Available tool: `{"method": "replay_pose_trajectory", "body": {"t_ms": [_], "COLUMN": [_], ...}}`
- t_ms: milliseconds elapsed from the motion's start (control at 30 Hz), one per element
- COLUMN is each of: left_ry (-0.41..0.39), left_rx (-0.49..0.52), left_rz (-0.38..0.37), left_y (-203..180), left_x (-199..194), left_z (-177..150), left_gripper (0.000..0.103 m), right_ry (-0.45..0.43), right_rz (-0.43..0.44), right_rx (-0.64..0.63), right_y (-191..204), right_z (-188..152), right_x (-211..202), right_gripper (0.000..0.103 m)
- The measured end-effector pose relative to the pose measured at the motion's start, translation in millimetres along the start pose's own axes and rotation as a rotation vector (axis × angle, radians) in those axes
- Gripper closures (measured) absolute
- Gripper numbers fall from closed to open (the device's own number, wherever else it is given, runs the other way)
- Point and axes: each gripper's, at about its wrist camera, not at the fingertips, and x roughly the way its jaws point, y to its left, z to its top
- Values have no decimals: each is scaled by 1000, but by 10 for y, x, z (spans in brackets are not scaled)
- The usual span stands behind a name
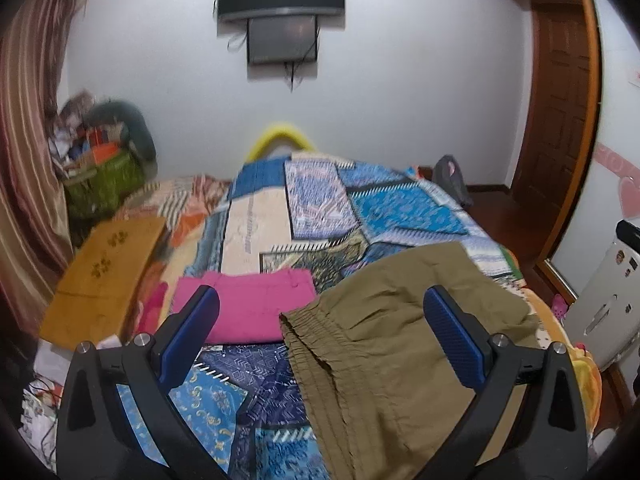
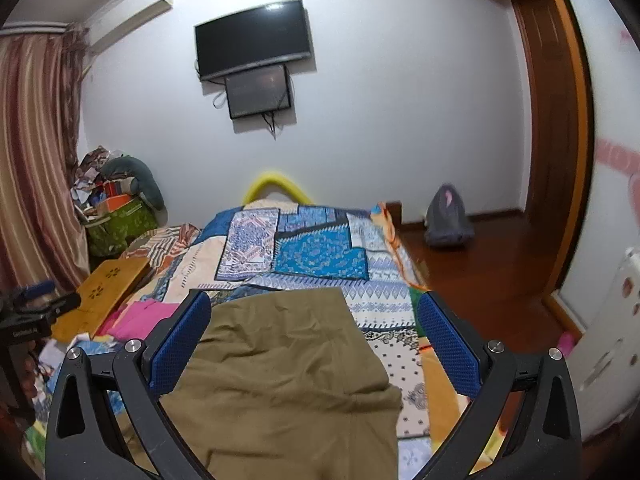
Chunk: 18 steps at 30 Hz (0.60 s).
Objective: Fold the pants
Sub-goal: 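Lower both tools to the pants waistband and close both grippers on it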
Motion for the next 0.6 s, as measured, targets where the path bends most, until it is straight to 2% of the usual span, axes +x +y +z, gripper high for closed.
{"method": "replay_pose_trajectory", "body": {"t_ms": [167,333,467,600], "left_ry": [104,194,269,337], "left_rx": [-13,-21,19,68], "left_rz": [49,70,79,20], "left_y": [188,312,331,275], "left_x": [686,1320,1747,2049], "left_z": [-26,-131,-281,-433], "left_gripper": [0,0,1,16], "right_ry": [87,164,234,312], "right_rz": [-39,-72,-12,22], "right_rx": [-28,-124,-185,-224], "right_y": [-124,-148,-186,-190], "right_z": [13,-50,-136,-204], "right_x": [512,1044,1379,1703], "right_gripper": [0,0,0,0]}}
